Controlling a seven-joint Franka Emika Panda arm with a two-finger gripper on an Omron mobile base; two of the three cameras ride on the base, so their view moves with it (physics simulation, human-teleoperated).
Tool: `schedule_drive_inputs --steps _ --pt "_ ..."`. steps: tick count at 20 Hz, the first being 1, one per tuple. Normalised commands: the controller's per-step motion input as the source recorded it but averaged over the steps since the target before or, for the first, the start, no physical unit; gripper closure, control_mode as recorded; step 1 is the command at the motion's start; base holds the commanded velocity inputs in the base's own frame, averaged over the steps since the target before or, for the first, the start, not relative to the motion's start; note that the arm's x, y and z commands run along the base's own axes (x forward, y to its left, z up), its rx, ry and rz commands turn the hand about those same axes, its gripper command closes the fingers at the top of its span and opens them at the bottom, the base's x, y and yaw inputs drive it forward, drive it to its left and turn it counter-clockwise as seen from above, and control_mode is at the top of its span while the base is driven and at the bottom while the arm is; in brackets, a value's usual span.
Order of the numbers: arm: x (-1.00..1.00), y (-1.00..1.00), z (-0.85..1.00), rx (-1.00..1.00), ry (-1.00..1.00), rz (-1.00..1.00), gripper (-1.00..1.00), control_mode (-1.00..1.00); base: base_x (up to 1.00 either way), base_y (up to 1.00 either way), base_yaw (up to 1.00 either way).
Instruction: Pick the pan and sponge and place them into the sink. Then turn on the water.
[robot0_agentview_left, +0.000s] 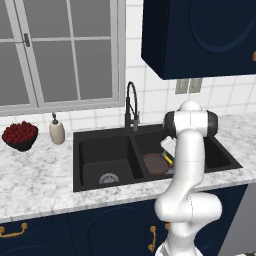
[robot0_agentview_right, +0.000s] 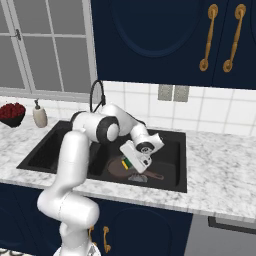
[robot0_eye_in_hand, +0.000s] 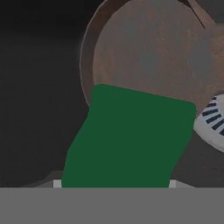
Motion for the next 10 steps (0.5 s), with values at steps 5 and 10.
schedule_drive_inputs --steps 5,10 --pt "0.47 0.11 -0.43 0.00 0.00 0.10 1.00 -1.00 0.00 0.00 0.00" --pt "0.40 0.04 -0.54 0.00 0.00 0.10 1.00 -1.00 0.00 0.00 0.00"
